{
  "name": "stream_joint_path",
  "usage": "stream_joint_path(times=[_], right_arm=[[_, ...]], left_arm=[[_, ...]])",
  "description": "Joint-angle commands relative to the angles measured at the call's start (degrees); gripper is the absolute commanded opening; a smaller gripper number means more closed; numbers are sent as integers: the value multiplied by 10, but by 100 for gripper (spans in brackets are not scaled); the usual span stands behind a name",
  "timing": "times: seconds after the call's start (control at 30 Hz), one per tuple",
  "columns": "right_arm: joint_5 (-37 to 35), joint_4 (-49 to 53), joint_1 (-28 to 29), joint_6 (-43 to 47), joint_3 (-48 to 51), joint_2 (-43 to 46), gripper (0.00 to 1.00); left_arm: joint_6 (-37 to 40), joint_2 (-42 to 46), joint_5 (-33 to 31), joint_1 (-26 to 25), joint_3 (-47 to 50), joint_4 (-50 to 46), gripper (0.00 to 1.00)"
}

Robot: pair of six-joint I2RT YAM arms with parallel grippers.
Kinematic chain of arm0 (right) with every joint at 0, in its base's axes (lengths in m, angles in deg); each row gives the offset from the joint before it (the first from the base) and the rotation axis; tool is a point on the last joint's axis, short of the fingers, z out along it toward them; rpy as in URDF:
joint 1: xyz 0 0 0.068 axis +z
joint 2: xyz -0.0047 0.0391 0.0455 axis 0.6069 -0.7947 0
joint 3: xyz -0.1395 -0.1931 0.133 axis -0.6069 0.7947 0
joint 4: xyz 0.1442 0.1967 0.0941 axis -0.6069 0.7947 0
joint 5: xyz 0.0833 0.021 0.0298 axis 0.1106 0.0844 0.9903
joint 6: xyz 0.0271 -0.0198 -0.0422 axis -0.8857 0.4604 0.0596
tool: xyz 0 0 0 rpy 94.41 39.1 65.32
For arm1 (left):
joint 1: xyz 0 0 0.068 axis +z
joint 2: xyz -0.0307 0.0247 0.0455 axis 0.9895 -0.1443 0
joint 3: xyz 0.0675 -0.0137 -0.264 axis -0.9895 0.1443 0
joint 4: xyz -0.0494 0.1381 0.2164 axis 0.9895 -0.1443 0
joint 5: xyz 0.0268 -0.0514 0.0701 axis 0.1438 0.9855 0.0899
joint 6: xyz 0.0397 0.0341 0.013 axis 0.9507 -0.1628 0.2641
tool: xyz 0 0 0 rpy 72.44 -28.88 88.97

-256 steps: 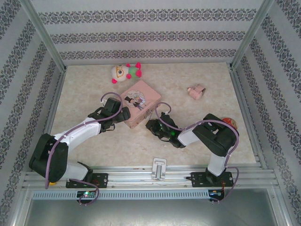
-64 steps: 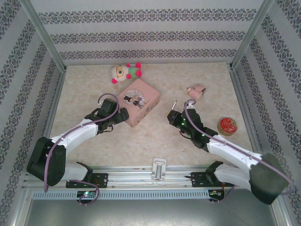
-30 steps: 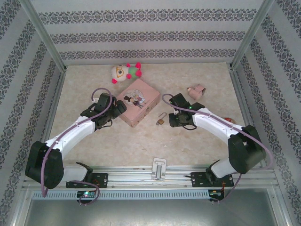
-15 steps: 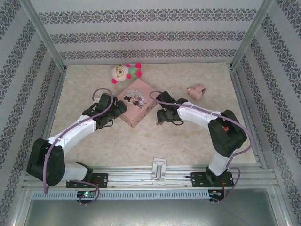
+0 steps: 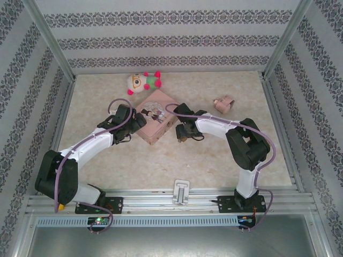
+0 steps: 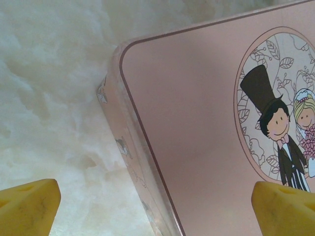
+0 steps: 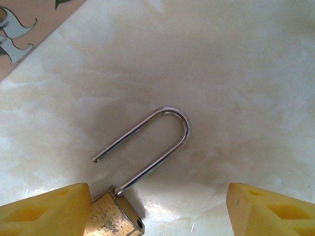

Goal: Unlock the padlock with the key

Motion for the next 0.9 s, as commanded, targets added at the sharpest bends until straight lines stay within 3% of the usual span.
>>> stream_joint_path(times=[0.0, 0.3, 0.5, 0.63, 0.87], right_arm=[[0, 30, 1, 13, 20, -7, 70], [-1, 31, -22, 4, 83, 67, 58], [-2, 50, -54, 21, 91, 108, 58], [8, 52, -73, 52, 65, 130, 58], [122, 16, -99, 124, -74, 82, 61]], left_arm=[[6, -5, -16, 7, -20, 2, 99], [12, -8, -17, 9, -25, -1, 99], [11, -1, -9, 9, -24, -1, 99], [9, 1, 7, 9, -23, 5, 100], [4, -3, 32, 9, -18, 14, 94]])
